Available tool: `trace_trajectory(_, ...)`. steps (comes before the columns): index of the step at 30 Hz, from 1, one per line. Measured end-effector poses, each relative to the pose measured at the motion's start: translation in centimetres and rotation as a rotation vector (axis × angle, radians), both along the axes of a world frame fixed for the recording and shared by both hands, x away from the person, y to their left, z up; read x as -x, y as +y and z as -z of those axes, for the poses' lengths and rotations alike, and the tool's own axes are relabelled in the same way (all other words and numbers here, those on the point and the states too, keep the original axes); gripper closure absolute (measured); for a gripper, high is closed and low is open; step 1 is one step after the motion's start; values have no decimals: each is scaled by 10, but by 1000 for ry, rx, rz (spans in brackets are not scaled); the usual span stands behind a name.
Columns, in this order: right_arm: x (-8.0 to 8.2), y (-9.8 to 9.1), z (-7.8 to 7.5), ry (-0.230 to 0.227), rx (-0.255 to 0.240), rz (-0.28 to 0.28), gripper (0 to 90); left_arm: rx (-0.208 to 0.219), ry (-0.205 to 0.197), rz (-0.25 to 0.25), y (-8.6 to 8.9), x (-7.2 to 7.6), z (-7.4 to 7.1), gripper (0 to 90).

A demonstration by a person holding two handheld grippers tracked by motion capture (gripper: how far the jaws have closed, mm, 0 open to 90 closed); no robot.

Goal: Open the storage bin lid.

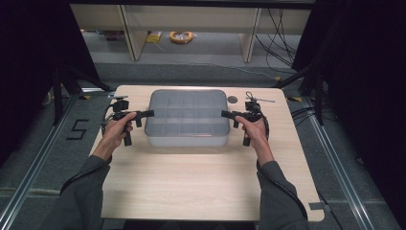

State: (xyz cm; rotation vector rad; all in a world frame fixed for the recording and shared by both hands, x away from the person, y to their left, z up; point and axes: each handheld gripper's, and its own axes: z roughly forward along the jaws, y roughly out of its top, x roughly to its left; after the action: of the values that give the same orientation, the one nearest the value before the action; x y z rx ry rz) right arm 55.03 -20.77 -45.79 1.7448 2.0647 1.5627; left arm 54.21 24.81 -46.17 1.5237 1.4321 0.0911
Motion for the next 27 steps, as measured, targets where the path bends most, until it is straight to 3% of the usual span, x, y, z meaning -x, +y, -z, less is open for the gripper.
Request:
trace_trajectory(1,-4,-2,4,-55,25,-17,349,0,4,-5,0,-1,2,326)
trace_trajectory(2,-4,-2,5,-49,22,-16,358,-1,9,-6,0,-3,4,335)
trace_trajectory(3,-3,0,3,3,1,0,364,-3,14,-5,0,-4,5,340)
trace_trajectory(4,-7,-2,7,-56,27,-23,365,-7,15,-6,-1,-5,5,345)
trace_trajectory(7,-9,1,8,-51,29,-27,377,-7,19,-7,-3,-8,6,355)
trace_trajectory(8,-7,4,6,-9,12,-8,382,-10,21,-7,-4,-10,6,355)
trace_trajectory(9,-10,4,8,-43,27,-28,388,-16,24,-8,-5,-11,6,356)
trace_trajectory(11,-12,4,9,-67,37,-36,401,-15,25,-11,-6,-13,6,363)
trace_trajectory(12,-10,9,7,-16,22,-9,406,-21,28,-10,-8,-15,6,369)
trace_trajectory(13,-11,9,7,-26,29,-15,411,-25,30,-15,-9,-16,7,367)
trace_trajectory(14,-10,10,5,-7,17,-16,419,-30,35,-14,-10,-18,8,366)
trace_trajectory(16,-11,10,7,-31,41,-14,436,-11,51,-21,-12,-19,9,362)
trace_trajectory(18,-11,11,7,-25,43,4,456,-6,50,-22,-13,-20,10,385)
trace_trajectory(19,-12,10,8,-38,51,0,459,-29,33,-21,-16,-20,8,384)
trace_trajectory(21,-12,10,8,-39,51,1,465,-37,30,-22,-16,-20,8,394)
trace_trajectory(23,-9,12,6,-14,38,22,481,-60,23,-27,-18,-19,5,410)
trace_trajectory(24,-11,10,7,-59,63,7,481,-67,24,-27,-18,-19,4,416)
trace_trajectory(25,-9,12,5,-40,44,18,484,-69,27,-29,-18,-19,4,418)
trace_trajectory(27,-9,11,6,-57,55,25,499,-68,25,-38,-19,-18,4,424)
